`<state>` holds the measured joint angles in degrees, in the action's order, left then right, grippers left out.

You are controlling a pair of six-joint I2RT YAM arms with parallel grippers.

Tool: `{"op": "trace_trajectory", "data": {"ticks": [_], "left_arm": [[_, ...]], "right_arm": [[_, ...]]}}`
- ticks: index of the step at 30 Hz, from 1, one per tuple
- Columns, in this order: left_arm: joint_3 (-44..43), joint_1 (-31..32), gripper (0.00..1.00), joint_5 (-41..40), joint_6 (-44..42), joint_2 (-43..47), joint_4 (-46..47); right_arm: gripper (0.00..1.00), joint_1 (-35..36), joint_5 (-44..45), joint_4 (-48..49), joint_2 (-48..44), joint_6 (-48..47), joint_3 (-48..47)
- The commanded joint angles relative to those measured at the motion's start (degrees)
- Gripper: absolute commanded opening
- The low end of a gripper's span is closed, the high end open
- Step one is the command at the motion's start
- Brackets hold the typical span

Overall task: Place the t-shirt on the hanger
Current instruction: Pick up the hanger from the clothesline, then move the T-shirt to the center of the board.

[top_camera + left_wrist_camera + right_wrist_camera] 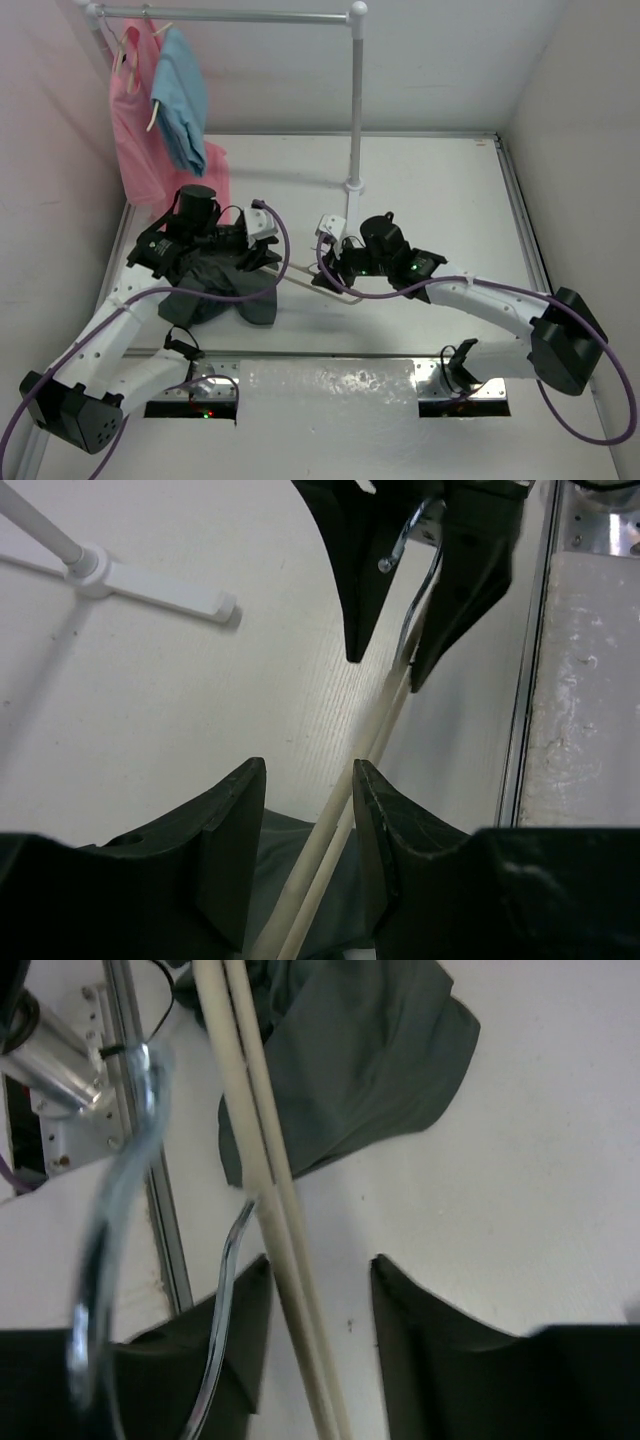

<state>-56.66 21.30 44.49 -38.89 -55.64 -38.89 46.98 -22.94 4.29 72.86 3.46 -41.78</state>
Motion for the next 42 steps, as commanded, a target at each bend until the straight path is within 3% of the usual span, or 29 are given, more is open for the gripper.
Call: {"op": "trace_trajectory", "data": {"ticks": [1, 3, 4, 8, 10, 11, 12, 18, 22, 24, 25, 29, 34, 39, 41, 42], "left_arm": [[-3.0, -0.7, 0.00, 4.6, 3.6, 0.2, 3.6], [-3.1, -0.9, 0.00, 5.6, 4.7, 0.3, 3.8], [-3.1, -1.0, 0.00, 5.8, 4.7, 0.3, 3.7], [-2.0, -1.0, 0.03, -1.4, 7.4, 0.9, 5.5], [-1.3, -1.0, 0.42, -5.5, 10.5, 1.3, 8.0], [-0.8, -1.0, 0.79, -8.3, 11.2, 1.6, 8.3], [-0.6, -1.0, 0.99, -9.4, 12.3, 1.8, 8.7], [0.7, -1.0, 1.00, -25.3, 15.7, 5.8, 13.2], [1.4, -1.1, 1.00, -30.1, 12.0, 8.3, 11.9], [1.4, -1.2, 0.87, -29.1, 5.1, 6.9, 6.8], [1.6, -1.4, 0.68, -29.1, 2.6, 4.5, 0.6], [10.0, -3.1, 0.53, -34.2, -11.5, -2.2, -10.7], [18.6, -3.2, 0.65, -43.9, -20.7, -5.7, -3.7], [21.8, -3.0, 0.66, -46.1, -28.1, -10.5, -0.1], [23.1, -3.0, 0.49, -45.8, -28.5, -12.6, 1.3], [23.1, -2.8, 0.18, -45.2, -28.2, -13.9, 2.8]], "right_arm": [[0.38, -0.2, -1.7, 4.7, 1.8, 2.3, -3.3], [0.07, -0.5, -1.4, 4.6, 1.8, 3.1, -3.2], [0.00, -0.5, 0.7, 4.0, 1.0, 3.6, -3.4], [0.00, -0.8, 5.0, -1.2, -3.2, 2.5, -3.8], [0.00, -1.2, 6.7, -5.9, -5.3, 1.3, -4.5], [0.00, -1.5, 7.5, -7.7, -5.8, -0.1, -4.7], [0.00, -1.9, 8.2, -11.6, -6.1, -0.8, -5.1], [0.00, -7.1, 11.3, -23.6, -9.3, -1.6, -5.0], [0.00, -10.9, 14.6, -27.8, -12.8, -2.1, -2.3], [0.00, -12.0, 17.6, -30.6, -14.1, -2.4, -2.6], [0.00, -12.3, 17.8, -31.2, -14.3, -2.8, -2.8], [0.00, -14.0, 20.3, -33.9, -14.8, -3.1, -3.1], [0.00, -14.3, 19.9, -34.6, -16.3, -5.6, -4.0], [0.00, -14.2, 19.4, -35.9, -16.3, -7.2, -6.0], [0.00, -14.2, 20.1, -36.1, -16.8, -7.5, -6.5], [0.00, -14.3, 20.3, -36.1, -17.0, -7.6, -6.9]]}}
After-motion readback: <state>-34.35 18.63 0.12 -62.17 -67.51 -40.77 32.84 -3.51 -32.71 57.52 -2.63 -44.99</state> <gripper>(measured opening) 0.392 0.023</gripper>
